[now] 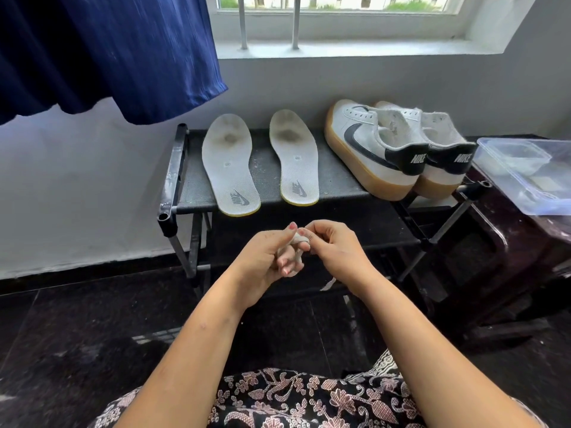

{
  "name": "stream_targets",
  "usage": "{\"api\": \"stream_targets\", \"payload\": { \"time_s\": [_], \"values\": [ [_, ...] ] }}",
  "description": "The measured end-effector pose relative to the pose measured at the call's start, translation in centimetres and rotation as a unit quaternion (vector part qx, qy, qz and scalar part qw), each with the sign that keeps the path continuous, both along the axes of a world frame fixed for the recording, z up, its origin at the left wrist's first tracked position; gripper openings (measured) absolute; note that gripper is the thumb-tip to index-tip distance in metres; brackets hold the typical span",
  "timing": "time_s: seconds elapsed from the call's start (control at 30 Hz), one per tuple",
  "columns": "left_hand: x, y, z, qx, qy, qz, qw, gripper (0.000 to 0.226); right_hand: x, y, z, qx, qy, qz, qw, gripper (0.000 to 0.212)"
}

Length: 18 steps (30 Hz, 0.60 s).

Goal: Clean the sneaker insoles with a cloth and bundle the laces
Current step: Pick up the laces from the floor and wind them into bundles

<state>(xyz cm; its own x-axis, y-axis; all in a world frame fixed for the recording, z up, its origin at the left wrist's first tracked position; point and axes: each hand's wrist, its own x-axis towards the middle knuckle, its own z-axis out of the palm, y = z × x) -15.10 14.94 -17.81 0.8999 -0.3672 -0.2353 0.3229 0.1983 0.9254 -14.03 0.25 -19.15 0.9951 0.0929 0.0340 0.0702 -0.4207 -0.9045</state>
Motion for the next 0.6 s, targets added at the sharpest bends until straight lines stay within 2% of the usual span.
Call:
{"api": "stream_targets", "payload": {
  "time_s": [0.17,0.43,0.53,0.6],
  "values": [
    [0.1,0.4,0.4,-0.138,0.048,0.058,0.988,0.035,-0.5,0.5,0.1,-0.055,0.024,0.049,0.997,0.026],
    [0.3,0.5,0.4,-0.206,0.052,0.123,0.969,0.047,-0.6,0.7,-0.1,-0.111,0.076,0.113,0.984,0.026],
    [0.7,0.7,-0.1,-0.172,0.032,0.163,0.971,0.041,-1.0,1.0,0.1,-0.102,0.088,0.143,0.980,0.025],
    [1.0,0.5,-0.5,-0.076,0.000,0.163,0.984,0.031,-1.0,0.9,0.5,-0.081,0.077,0.142,0.983,0.025]
  ]
}}
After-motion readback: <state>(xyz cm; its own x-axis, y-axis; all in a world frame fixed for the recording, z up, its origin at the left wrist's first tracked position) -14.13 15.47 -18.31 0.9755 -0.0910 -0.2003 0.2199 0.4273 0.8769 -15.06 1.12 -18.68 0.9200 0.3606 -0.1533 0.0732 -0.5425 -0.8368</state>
